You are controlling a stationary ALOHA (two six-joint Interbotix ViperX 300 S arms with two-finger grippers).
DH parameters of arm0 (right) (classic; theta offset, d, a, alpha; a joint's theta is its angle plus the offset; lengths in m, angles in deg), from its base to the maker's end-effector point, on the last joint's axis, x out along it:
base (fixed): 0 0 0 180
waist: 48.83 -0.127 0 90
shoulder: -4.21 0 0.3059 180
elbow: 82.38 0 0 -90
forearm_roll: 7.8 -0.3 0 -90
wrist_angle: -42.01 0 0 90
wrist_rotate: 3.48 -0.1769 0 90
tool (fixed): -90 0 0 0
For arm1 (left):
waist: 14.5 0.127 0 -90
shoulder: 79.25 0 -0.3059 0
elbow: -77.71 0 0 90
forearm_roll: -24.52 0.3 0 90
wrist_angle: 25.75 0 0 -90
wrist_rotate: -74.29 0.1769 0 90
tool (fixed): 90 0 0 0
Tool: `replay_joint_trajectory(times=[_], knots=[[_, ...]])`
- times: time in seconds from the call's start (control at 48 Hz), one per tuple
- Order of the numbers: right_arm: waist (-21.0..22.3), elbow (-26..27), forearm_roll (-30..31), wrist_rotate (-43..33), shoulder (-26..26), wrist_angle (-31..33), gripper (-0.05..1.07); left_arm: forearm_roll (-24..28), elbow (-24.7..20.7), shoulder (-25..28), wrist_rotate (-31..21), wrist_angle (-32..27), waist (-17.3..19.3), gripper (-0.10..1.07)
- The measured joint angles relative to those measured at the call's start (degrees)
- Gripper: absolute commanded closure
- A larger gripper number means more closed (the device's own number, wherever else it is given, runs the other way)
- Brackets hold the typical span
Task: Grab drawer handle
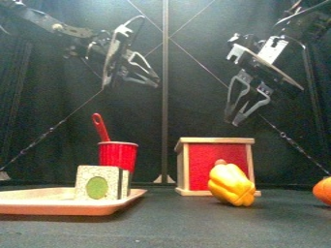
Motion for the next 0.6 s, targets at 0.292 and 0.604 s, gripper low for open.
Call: replay_joint_trajectory(times=[0.292, 0.604], knots=[[-0.3, 0.1, -0.7, -0.1, 2.5, 0.0, 0.29, -0.1, -15.5, 14.2, 0.2, -11.7, 3.1, 0.36], [0.0, 1.3, -2.0, -0.2, 5.4, 0.0, 0.11, 2.5, -23.2, 22.8, 0.1, -16.3, 4.0, 0.36]])
